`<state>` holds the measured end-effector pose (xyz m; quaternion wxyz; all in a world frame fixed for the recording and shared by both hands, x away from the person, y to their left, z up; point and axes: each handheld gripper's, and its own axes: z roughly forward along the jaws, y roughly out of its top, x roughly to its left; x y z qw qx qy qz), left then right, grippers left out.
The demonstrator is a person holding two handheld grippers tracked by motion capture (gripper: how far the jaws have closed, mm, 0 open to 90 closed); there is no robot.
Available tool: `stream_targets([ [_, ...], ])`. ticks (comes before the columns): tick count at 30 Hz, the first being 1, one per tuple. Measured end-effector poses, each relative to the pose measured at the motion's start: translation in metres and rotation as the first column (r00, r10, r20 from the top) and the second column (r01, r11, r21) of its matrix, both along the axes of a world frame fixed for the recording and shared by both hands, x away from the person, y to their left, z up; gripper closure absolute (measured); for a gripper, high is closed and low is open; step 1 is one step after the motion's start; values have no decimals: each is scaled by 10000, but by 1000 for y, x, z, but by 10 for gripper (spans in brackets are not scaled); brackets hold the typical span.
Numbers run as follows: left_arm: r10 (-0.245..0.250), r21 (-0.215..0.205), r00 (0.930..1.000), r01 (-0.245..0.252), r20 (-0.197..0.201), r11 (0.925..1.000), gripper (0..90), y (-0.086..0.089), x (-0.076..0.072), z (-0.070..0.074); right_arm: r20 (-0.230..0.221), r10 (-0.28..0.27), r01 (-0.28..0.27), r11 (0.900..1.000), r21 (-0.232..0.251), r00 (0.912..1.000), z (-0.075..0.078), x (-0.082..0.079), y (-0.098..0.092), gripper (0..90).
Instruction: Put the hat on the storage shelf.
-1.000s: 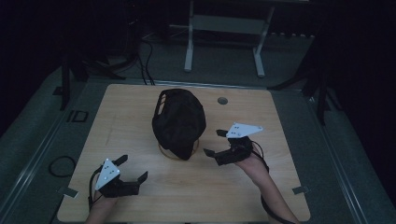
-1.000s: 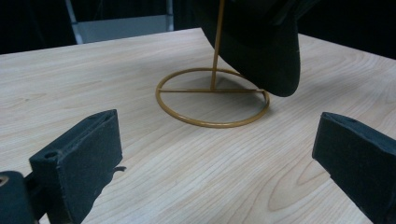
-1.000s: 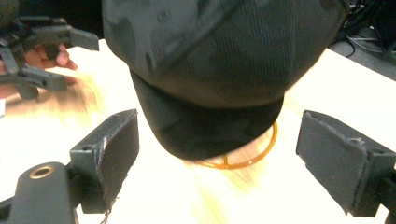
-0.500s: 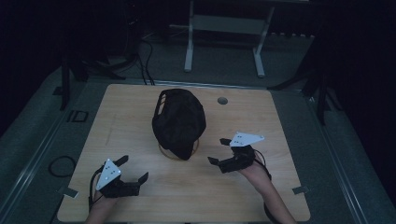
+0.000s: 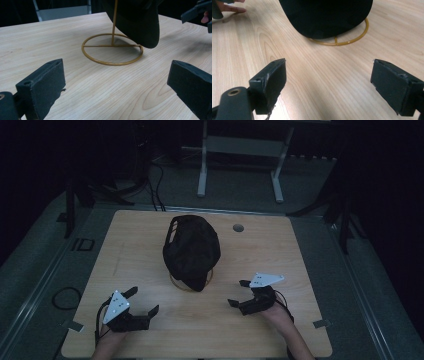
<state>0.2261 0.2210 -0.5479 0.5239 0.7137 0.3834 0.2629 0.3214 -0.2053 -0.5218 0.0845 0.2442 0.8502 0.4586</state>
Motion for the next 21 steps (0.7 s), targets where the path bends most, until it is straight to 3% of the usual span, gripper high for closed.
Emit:
stream_targets([
  [10, -3, -29, 10000, 3, -1, 10000, 21, 0, 0, 0, -217, -7, 0, 9995, -315, 9998, -19, -8, -16, 133],
  [21, -55, -31, 10000, 55, -18, 10000, 21, 0, 0, 0, -127, -293, 291, 9995, -119, 9995, -21, -19, -37, 135],
])
